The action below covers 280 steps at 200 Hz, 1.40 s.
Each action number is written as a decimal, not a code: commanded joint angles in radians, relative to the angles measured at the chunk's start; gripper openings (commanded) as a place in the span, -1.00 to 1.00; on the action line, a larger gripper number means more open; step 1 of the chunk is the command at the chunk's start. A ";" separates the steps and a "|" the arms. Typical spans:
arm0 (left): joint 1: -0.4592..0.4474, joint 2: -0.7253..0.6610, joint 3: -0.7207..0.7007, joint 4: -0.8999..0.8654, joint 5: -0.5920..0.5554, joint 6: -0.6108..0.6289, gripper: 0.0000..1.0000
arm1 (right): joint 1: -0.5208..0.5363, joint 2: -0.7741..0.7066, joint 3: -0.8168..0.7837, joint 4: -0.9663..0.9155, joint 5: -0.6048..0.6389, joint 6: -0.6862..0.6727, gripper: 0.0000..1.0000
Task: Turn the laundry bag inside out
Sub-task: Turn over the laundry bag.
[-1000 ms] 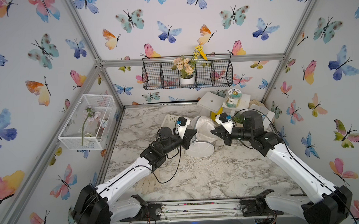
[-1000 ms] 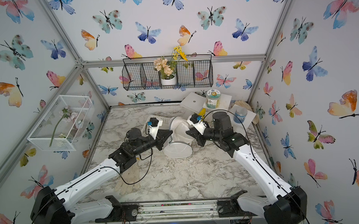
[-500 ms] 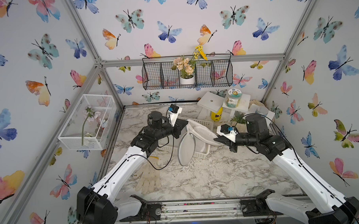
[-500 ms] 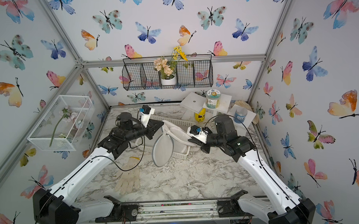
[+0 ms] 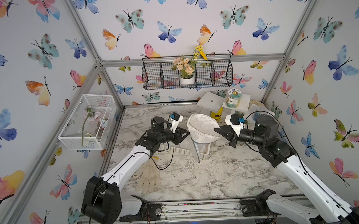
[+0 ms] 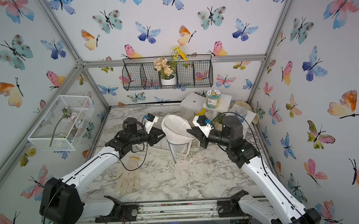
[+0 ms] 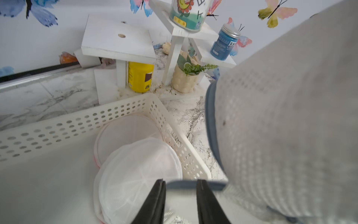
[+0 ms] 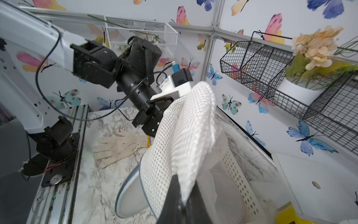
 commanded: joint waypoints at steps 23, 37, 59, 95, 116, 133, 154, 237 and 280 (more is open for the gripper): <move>0.002 -0.103 -0.069 0.122 -0.038 -0.037 -0.33 | -0.002 0.045 0.003 0.166 0.089 0.279 -0.95; 0.002 -0.167 -0.092 0.156 -0.116 -0.019 -0.19 | -0.003 0.056 0.022 0.119 0.135 0.294 -0.95; 0.001 -0.280 -0.140 0.229 -0.170 0.046 0.16 | -0.003 0.058 0.038 0.061 0.151 0.295 -0.95; -0.010 -0.325 -0.173 0.291 -0.047 0.174 0.52 | -0.003 0.076 0.062 0.070 0.071 0.392 -0.95; -0.018 -0.270 -0.132 0.263 -0.017 0.212 0.59 | -0.003 0.099 0.104 0.068 0.026 0.463 -0.96; -0.026 -0.239 -0.111 0.272 0.001 0.223 0.76 | -0.003 0.117 0.146 0.040 0.047 0.514 -0.95; -0.053 -0.220 -0.115 0.296 -0.040 0.263 0.83 | -0.003 0.131 0.186 0.037 0.046 0.561 -0.95; -0.087 -0.077 -0.132 0.488 -0.419 0.224 0.47 | -0.003 0.136 0.167 0.239 0.023 0.840 -0.95; -0.101 -0.062 -0.152 0.522 -0.421 0.221 -0.73 | -0.002 0.115 0.096 0.399 0.117 0.996 -0.95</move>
